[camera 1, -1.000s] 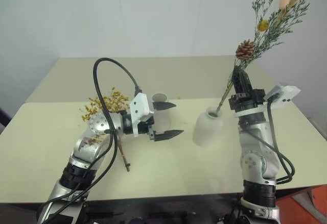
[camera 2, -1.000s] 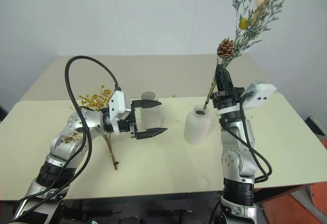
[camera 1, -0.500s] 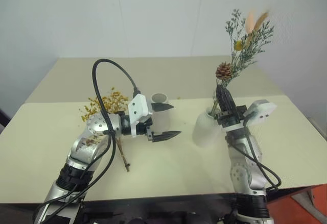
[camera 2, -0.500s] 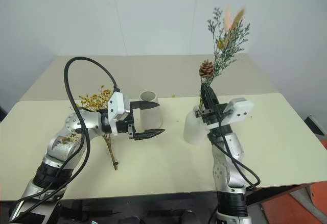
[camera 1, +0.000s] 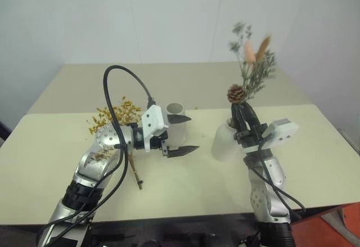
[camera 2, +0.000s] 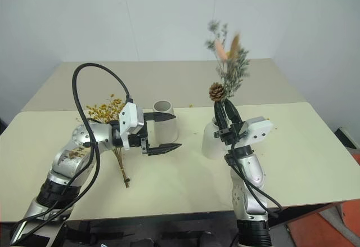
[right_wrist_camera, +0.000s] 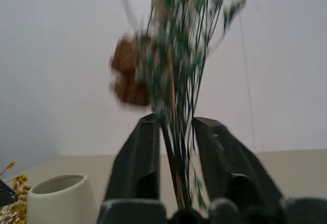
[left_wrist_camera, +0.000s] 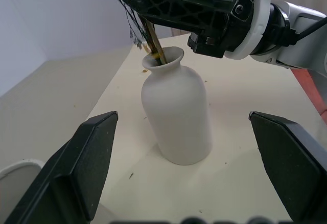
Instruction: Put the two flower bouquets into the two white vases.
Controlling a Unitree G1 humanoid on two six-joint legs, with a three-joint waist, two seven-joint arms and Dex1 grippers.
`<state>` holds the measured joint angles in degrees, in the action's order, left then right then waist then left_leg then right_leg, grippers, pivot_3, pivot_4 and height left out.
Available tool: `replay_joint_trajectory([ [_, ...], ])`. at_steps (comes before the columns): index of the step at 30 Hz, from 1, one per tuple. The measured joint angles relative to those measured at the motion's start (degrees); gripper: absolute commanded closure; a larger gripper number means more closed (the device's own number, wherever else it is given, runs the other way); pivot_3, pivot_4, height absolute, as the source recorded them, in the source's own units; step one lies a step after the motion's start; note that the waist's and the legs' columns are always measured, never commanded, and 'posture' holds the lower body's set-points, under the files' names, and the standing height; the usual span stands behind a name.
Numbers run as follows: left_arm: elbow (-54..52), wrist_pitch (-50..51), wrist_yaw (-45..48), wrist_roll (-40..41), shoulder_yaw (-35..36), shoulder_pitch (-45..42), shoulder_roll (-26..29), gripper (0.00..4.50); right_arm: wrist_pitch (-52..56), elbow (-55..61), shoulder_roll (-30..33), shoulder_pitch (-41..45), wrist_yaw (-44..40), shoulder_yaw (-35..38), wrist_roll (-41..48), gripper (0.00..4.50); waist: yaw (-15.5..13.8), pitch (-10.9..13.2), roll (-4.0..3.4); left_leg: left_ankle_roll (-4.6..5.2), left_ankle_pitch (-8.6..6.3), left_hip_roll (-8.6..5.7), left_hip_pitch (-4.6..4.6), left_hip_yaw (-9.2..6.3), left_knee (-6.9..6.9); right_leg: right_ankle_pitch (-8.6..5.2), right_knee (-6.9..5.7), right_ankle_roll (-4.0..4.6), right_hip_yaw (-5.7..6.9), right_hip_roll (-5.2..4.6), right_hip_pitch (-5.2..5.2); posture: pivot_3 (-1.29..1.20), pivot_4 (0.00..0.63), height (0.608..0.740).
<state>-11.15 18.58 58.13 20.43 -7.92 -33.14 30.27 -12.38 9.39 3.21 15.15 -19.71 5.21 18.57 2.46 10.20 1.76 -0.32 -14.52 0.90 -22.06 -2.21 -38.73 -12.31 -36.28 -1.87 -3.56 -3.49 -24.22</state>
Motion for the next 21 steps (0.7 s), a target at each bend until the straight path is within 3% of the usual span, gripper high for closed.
replay_joint_trajectory([
  [6, 0.8, -1.1, 1.0, -0.1, -0.3, -0.7, -0.1, 0.0, 0.1, 2.9, 1.3, -2.1, 0.8, -0.1, -0.5, 0.04, 0.0, 0.0, 0.0, 0.0, 0.0, 0.0, -0.01, 0.0, 0.0, 0.0, 0.0, 0.0, -0.01, 0.0, 0.0, 0.0, 0.15, 0.74],
  [15, 2.2, -1.5, 1.7, -0.2, -0.6, -2.1, -0.2, 0.0, 3.6, 10.1, 3.4, -9.8, 4.7, 1.3, -1.6, 0.04, -0.1, 0.0, 0.0, 0.0, 0.0, -0.01, 0.0, 0.03, -0.01, 0.0, 0.0, -0.01, -0.03, 0.0, 0.01, 0.0, 0.15, 0.74],
  [21, 2.8, -2.0, 2.1, -0.2, -1.0, -2.1, -0.8, 0.0, 5.2, 11.2, 4.3, -10.2, 8.7, 3.7, -3.4, 0.04, 0.0, 0.0, 0.0, 0.0, 0.0, 0.01, 0.06, 0.08, 0.0, 0.0, -0.04, -0.01, -0.09, 0.04, 0.01, 0.0, 0.15, 0.74],
])
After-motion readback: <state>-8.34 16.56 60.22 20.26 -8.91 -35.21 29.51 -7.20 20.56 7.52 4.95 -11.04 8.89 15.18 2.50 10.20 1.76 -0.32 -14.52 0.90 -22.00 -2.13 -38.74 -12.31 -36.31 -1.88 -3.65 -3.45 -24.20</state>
